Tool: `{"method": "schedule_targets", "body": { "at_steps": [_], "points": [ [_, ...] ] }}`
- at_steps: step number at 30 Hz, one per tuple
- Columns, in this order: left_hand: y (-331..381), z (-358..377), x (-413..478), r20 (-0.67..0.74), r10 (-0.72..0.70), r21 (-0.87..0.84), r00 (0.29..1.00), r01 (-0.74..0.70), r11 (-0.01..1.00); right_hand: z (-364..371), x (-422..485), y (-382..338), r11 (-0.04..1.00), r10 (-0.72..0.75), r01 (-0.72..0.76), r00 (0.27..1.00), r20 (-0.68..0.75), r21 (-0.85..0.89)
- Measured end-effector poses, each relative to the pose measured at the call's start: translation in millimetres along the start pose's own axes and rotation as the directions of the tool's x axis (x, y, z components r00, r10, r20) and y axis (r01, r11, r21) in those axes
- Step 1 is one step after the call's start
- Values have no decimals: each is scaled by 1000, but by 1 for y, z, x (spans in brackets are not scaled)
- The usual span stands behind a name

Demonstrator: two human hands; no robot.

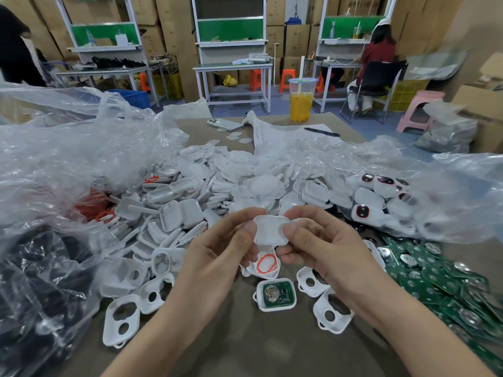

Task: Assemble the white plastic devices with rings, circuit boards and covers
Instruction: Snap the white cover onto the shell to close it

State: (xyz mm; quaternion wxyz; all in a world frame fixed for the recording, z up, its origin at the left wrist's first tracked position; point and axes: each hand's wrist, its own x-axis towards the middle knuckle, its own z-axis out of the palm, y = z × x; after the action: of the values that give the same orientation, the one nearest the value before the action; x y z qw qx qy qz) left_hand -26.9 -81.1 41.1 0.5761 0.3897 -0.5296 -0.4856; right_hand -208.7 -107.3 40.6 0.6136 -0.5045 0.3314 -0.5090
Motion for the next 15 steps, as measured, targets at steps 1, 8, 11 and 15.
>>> {"method": "schedule_targets", "body": {
  "at_steps": [1, 8, 11, 15],
  "points": [
    [0, -1, 0, 1, 3, 8, 1000, -3, 1000, -1, 0, 0, 1000, 1, -1, 1000, 9, 10],
    [-2, -3, -2, 49, 34, 23, 998, -35, 999, -1, -1, -1, 1000, -9, 9, 999, 32, 8],
    [-4, -2, -2, 54, 48, 34, 997, -50, 998, -1, -1, 0, 1000, -1, 1, 1000, 31, 9],
    [-6, -4, -2, 60, 50, 84, 997, -55, 995, -3, -2, -1, 1000, -5, 6, 999, 39, -8]
  ]
}}
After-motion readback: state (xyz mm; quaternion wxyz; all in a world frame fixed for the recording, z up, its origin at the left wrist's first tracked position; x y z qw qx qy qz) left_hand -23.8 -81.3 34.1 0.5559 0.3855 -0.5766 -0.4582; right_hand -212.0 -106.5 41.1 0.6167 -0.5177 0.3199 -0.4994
